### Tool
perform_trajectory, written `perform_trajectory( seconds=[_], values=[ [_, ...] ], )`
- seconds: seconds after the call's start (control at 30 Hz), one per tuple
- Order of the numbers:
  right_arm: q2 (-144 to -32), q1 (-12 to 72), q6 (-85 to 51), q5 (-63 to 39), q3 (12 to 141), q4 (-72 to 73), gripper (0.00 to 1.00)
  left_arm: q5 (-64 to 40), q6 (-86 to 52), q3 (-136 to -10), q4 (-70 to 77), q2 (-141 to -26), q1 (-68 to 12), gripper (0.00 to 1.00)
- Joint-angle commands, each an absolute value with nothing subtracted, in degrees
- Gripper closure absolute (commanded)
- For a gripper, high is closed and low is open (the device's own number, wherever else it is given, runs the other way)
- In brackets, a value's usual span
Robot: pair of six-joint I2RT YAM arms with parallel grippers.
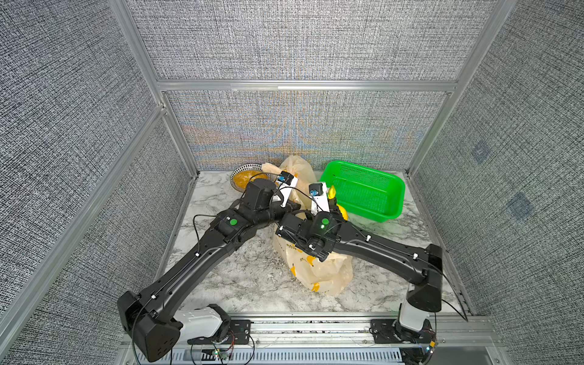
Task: Place the banana into a plastic bag & tie a knot
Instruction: Place the banana into the plastic bag, then adjust the plastic bag at the center of the board.
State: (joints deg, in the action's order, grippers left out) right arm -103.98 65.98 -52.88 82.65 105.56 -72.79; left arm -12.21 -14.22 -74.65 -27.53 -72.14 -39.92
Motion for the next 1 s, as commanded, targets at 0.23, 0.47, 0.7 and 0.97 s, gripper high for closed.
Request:
perform_trajectory(
  seconds=[0.23,0.47,0.7,0.97],
  values=[
    [-106.8,69.6,-45.7,78.7,113.9,-74.3,0.38,-13.3,-14.9,-73.8,-24.6,-71.8,-38.8,1.00],
    [-88.0,65.4,-31.8,56.4,97.7,-51.0,0.26,-12.8,-14.8,-72.8,-24.8,-71.4,-38.4,1.00],
    [-59.3,58.9,-26.2,33.8,71.0,-28.8,0.09,-11.3,-14.1,-73.3,-25.7,-72.6,-38.0,1.00],
    [-43.1,59.7,-15.3,15.0,53.5,-9.9,0.09,-10.4,-13.7,-75.4,-26.5,-75.7,-37.0,1.00]
  ],
)
